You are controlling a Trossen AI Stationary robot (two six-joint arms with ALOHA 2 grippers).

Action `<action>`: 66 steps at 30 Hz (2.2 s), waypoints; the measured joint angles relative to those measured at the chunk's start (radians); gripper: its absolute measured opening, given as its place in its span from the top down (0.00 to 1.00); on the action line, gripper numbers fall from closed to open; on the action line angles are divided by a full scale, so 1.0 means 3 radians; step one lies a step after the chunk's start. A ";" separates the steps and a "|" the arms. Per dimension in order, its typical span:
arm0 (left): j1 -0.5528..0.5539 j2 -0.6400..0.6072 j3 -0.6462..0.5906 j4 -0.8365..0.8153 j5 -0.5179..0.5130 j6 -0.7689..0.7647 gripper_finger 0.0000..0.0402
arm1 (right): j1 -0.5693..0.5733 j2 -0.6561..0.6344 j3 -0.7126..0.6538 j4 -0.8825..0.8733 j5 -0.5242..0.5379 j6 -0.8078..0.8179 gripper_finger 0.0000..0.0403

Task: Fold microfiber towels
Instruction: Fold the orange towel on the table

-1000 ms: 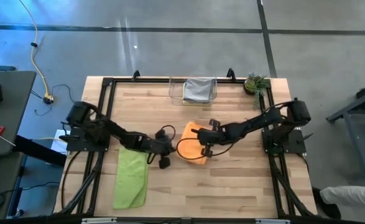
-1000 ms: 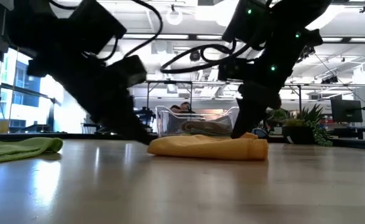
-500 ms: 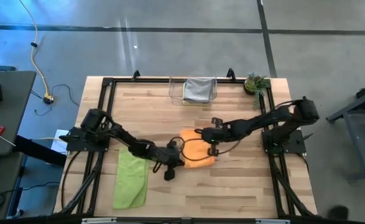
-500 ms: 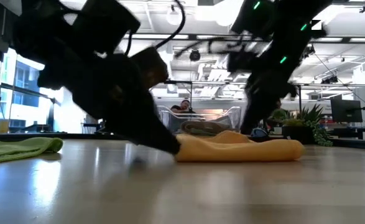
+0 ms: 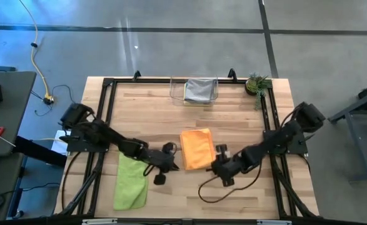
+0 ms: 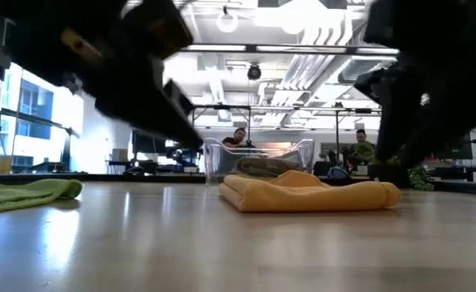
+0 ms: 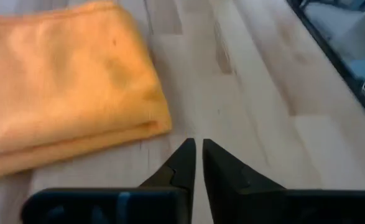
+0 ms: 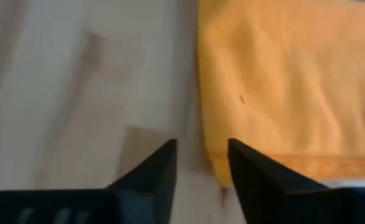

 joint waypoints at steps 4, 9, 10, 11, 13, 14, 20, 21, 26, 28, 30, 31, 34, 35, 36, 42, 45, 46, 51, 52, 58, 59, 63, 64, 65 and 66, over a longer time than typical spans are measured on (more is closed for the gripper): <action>-0.0141 0.0008 0.0169 -0.0246 -0.0303 0.0173 0.86 | 0.0138 0.0189 -0.0007 -0.0010 0.0325 -0.0112 0.54; -0.0237 0.0108 0.0376 -0.0494 -0.0526 0.0215 0.72 | 0.0188 0.0361 0.0016 -0.0075 0.0576 -0.0388 0.50; -0.0247 0.0142 0.0403 -0.0475 -0.0560 0.0232 0.70 | 0.0201 0.0373 0.0013 -0.0134 0.0653 -0.0445 0.50; -0.0248 0.0149 0.0410 -0.0480 -0.0603 0.0242 0.68 | 0.0202 0.0402 0.0015 -0.0093 0.0686 -0.0506 0.51; -0.0253 0.0125 0.0401 -0.0529 -0.0664 0.0249 0.65 | 0.0201 0.0428 0.0006 -0.0069 0.0717 -0.0592 0.52; -0.0252 0.0132 0.0418 -0.0518 -0.0664 0.0246 0.64 | 0.0201 0.0422 -0.0001 -0.0079 0.0754 -0.0617 0.53; -0.0245 0.0137 0.0414 -0.0591 -0.0723 0.0243 0.62 | 0.0165 0.0468 -0.0005 0.0036 0.0775 -0.0770 0.56; -0.0245 0.0137 0.0414 -0.0582 -0.0724 0.0243 0.62 | 0.0157 0.0474 -0.0006 0.0020 0.0762 -0.0798 0.57; -0.0218 0.0137 0.0414 -0.0583 -0.0723 0.0239 0.64 | 0.0096 0.0536 -0.0002 0.0050 0.0705 -0.0857 0.63; -0.0211 0.0137 0.0413 -0.0583 -0.0724 0.0251 0.64 | 0.0086 0.0546 -0.0001 0.0049 0.0692 -0.0856 0.68; -0.0195 0.0134 0.0414 -0.0563 -0.0724 0.0261 0.65 | 0.0085 0.0548 -0.0001 0.0051 0.0681 -0.0857 0.76; -0.0176 0.0119 0.0413 -0.0572 -0.0723 0.0261 0.66 | 0.0084 0.0552 -0.0003 0.0045 0.0682 -0.0857 0.80; -0.0100 0.0056 0.0417 -0.0546 -0.0709 0.0331 0.70 | 0.0083 0.0551 -0.0005 0.0044 0.0670 -0.0857 0.94; -0.0059 0.0047 0.0416 -0.0539 -0.0710 0.0396 0.72 | 0.0081 0.0551 -0.0005 0.0044 0.0667 -0.0858 0.97; -0.0004 0.0047 0.0415 -0.0502 -0.0707 0.0458 0.74 | 0.0082 0.0548 -0.0005 0.0043 0.0666 -0.0858 0.98; 0.0415 0.0166 0.0413 -0.0126 -0.0537 0.0741 0.91 | 0.0104 0.0418 -0.0006 0.0078 0.0453 -0.0855 0.97; 0.0589 0.0247 0.0413 0.0067 -0.0373 0.0887 0.98 | 0.0136 0.0310 -0.0006 0.0096 0.0441 -0.0857 0.99; 0.0635 0.0293 0.0416 0.0143 -0.0297 0.0915 0.99 | 0.0140 0.0274 -0.0006 0.0092 0.0438 -0.0857 0.99; 0.0735 0.0535 0.0415 0.0282 -0.0180 0.1028 0.99 | 0.0141 0.0136 -0.0006 0.0092 0.0435 -0.0856 0.99; 0.0741 0.0589 0.0414 0.0288 -0.0180 0.1034 0.99 | 0.0141 0.0113 -0.0006 0.0094 0.0435 -0.0856 0.99; 0.0762 0.0834 0.0413 0.0335 -0.0177 0.1003 1.00 | 0.0142 -0.0054 -0.0006 0.0087 0.0433 -0.0845 1.00; 0.0758 0.0858 0.0413 0.0347 -0.0166 0.0999 1.00 | 0.0142 -0.0089 -0.0006 0.0084 0.0426 -0.0830 1.00; 0.0681 0.0872 0.0417 0.0354 -0.0080 0.0995 1.00 | 0.0141 -0.0218 -0.0006 0.0049 0.0386 -0.0763 1.00; 0.0644 0.0835 0.0416 0.0306 -0.0059 0.0994 1.00 | 0.0141 -0.0252 -0.0006 0.0045 0.0373 -0.0743 1.00; 0.0607 0.0766 0.0410 0.0216 -0.0026 0.0993 1.00 | 0.0141 -0.0283 -0.0006 0.0046 0.0353 -0.0704 1.00; 0.0565 0.0696 0.0410 0.0181 -0.0006 0.0994 1.00 | 0.0133 -0.0313 -0.0006 0.0038 0.0312 -0.0676 1.00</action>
